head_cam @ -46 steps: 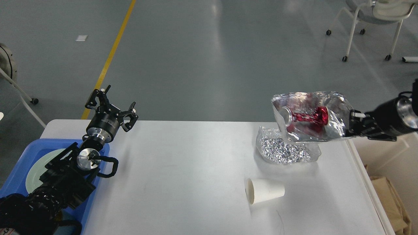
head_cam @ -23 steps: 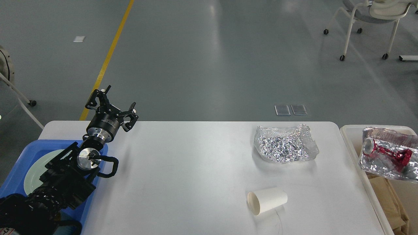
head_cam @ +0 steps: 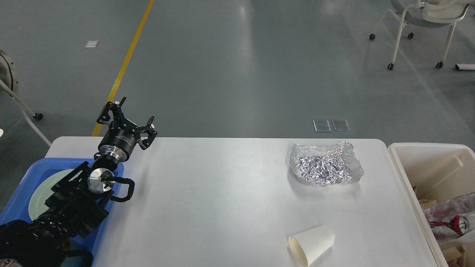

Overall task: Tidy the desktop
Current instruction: 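Move the right gripper to the crumpled foil and grasp it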

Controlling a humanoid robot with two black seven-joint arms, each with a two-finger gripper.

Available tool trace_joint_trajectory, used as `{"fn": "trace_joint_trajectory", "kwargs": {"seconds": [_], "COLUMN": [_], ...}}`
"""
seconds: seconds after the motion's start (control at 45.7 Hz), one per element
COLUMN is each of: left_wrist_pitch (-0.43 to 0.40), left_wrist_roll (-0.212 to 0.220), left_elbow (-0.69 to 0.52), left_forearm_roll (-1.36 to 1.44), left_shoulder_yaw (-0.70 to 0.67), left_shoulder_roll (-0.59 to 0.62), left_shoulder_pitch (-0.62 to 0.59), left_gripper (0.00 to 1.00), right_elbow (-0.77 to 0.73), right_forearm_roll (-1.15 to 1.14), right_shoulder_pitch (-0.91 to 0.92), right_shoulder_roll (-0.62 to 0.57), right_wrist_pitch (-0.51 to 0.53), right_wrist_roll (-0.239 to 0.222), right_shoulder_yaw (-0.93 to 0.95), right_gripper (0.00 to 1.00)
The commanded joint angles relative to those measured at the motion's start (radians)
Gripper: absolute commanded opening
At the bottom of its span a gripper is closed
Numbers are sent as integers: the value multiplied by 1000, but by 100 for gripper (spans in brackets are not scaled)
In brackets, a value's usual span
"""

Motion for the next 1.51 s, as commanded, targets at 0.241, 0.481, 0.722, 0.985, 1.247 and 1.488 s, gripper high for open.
{"fn": "trace_joint_trajectory", "kwargs": {"seconds": [0.241,0.481,0.722,0.985,1.247,1.488], "left_wrist_pitch": [0,0,-2,-2,-2,-2], "left_wrist_roll": [0,0,0,0,2,0], "left_elbow": [0,0,0,0,0,0], "left_forearm_roll": [0,0,0,0,0,0], "left_shoulder_yaw": [-1,0,-1,-2,-2,-2], "left_shoulder_roll": [0,0,0,0,0,0], "left_shoulder_pitch": [0,0,0,0,0,0], "left_gripper": [98,98,98,98,98,98], "right_elbow": [225,1061,1484,1130,866,640], "right_forearm_roll": [-163,-455,-479,-493,-481,-420], "right_shoulder_pitch": [683,1248,1415,1084,744,573], "right_shoulder_roll": [10,2,37,11,-1,74], "right_wrist_pitch": [535,537,480,342,264,235], "right_wrist_roll": [17,12,5,12,25,25], "right_shoulder_yaw": [-89,-103,-114,-187,-28,73], "right_gripper": [100,100,100,100,100,100]}}
